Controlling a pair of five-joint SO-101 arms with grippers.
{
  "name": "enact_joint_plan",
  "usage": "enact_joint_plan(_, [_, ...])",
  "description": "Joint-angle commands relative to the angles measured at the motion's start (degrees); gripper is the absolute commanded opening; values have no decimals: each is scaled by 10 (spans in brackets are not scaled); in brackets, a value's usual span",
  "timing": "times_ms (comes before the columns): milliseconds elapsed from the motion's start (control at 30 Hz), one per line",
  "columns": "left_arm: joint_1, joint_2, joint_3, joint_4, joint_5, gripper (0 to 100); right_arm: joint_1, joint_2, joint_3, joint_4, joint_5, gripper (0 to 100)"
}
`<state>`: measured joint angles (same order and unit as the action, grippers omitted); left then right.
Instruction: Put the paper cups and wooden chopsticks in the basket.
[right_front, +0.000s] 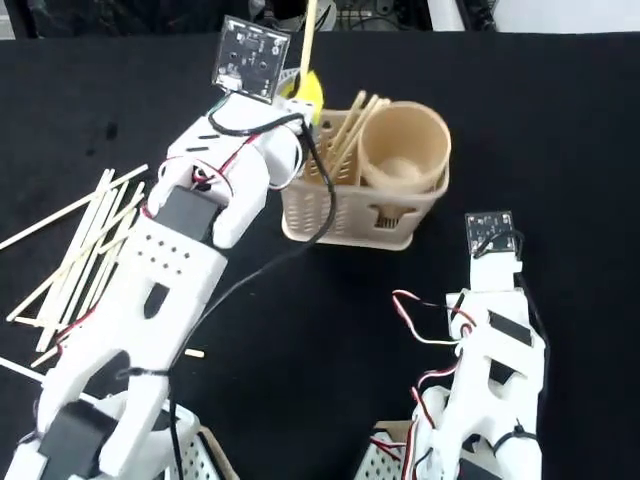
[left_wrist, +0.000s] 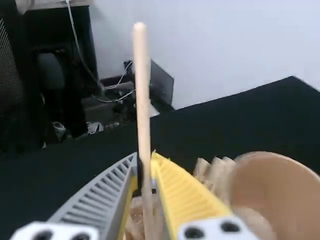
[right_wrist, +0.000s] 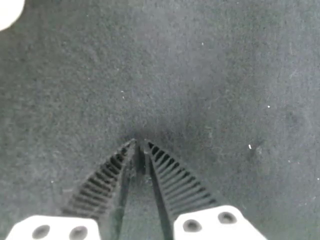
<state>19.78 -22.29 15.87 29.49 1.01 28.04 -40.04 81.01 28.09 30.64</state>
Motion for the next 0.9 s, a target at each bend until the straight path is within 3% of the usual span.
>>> enact_joint_plan(0, [-28,2,32,9,-7,100,4,-12,-5,-12,-6,18])
enact_joint_plan(100, [-36,0,15,83,-4,202,4,-12,-5,-12,-6,18])
enact_joint_plan(233, [-35,3,-39,160,-2,207,4,-12,-5,-12,-6,18])
enact_joint_plan(500, [-36,-3,-52,175,-2,206,4,-12,-5,-12,-6,18])
enact_joint_plan(700, [-109,-3,-90,288,-10,209,4,-12,-5,-12,-6,18])
enact_joint_plan(867, [-200,2,-154,418,-94,209,4,-12,-5,-12,-6,19])
